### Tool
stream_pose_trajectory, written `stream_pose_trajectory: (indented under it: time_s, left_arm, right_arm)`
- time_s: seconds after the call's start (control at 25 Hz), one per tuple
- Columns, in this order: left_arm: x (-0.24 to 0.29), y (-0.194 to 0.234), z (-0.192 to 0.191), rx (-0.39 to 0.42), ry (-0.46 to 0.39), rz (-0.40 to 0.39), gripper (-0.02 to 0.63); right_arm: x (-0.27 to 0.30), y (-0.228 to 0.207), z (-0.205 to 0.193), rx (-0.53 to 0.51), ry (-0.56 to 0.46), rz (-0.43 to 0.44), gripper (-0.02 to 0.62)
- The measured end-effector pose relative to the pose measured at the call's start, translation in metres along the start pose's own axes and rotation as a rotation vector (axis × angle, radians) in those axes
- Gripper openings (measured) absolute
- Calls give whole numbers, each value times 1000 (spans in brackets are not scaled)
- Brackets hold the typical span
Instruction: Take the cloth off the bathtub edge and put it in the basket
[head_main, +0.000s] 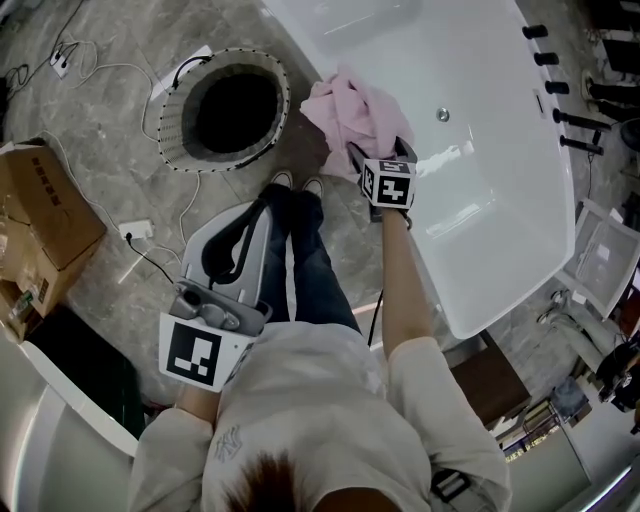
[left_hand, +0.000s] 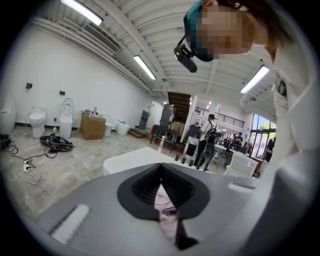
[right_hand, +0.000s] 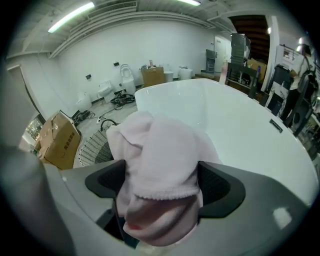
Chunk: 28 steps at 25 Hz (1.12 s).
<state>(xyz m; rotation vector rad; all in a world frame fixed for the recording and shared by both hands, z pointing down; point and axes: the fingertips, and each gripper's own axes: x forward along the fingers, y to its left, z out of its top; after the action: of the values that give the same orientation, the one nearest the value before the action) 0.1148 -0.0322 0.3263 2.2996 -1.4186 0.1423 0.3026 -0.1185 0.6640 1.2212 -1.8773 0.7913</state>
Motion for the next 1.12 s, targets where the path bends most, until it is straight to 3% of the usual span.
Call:
stream_pose_trajectory:
  time_s: [0.48, 0.68, 0.88, 1.12]
  left_arm:
    - [-3, 26, -16, -41, 41, 34, 14]
    - [0, 29, -17, -39, 33, 25, 14]
    - [2, 28, -13, -36, 14, 15, 14]
    - [-6, 31, -2, 42, -35, 16, 14]
  right_arm:
    - [21, 2, -12, -14, -27, -18, 415]
    - [16, 4, -10, -42, -9, -20, 315]
    - [5, 4, -3, -20, 5, 4, 172]
    - [-36, 7, 19, 26, -104, 37, 146]
